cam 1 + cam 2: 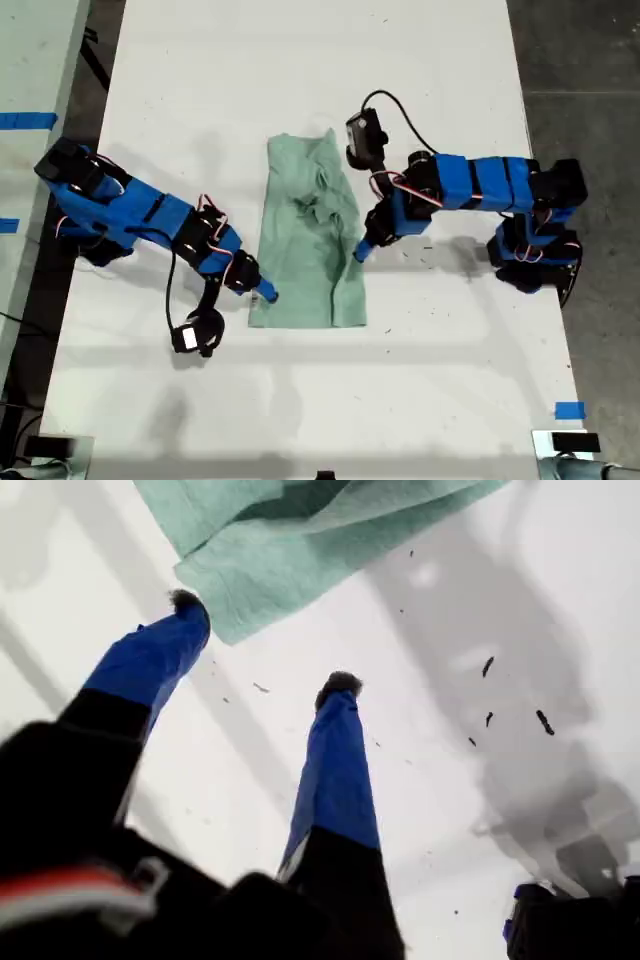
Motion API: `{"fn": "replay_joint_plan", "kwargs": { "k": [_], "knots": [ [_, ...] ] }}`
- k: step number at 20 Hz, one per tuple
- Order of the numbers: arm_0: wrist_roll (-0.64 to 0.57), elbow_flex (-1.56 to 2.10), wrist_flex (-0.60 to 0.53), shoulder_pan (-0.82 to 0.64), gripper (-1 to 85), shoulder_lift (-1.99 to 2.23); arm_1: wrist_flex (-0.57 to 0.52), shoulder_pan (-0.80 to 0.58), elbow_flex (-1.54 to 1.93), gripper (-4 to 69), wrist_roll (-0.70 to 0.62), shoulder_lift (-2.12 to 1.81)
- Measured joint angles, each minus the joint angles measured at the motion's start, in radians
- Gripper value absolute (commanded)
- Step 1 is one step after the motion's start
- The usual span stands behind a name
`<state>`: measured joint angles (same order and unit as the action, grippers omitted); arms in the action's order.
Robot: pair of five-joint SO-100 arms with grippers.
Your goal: Fold tshirt
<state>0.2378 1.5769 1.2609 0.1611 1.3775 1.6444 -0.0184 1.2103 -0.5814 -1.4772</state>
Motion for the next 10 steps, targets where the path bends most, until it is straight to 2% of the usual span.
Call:
{"fn": "replay_joint_plan", "kwargs": {
  "k": [5, 10],
  "knots": [
    [0.003, -0.074, -0.031, -0.009, 24.5, -0.147, -0.002, -0.020, 0.020, 26.0, -0.029, 0.000],
    [0.021, -0.083, -0.058, -0.026, 17.9, -0.215, -0.002, -0.025, 0.086, 26.1, -0.035, -0.054]
  ]
}}
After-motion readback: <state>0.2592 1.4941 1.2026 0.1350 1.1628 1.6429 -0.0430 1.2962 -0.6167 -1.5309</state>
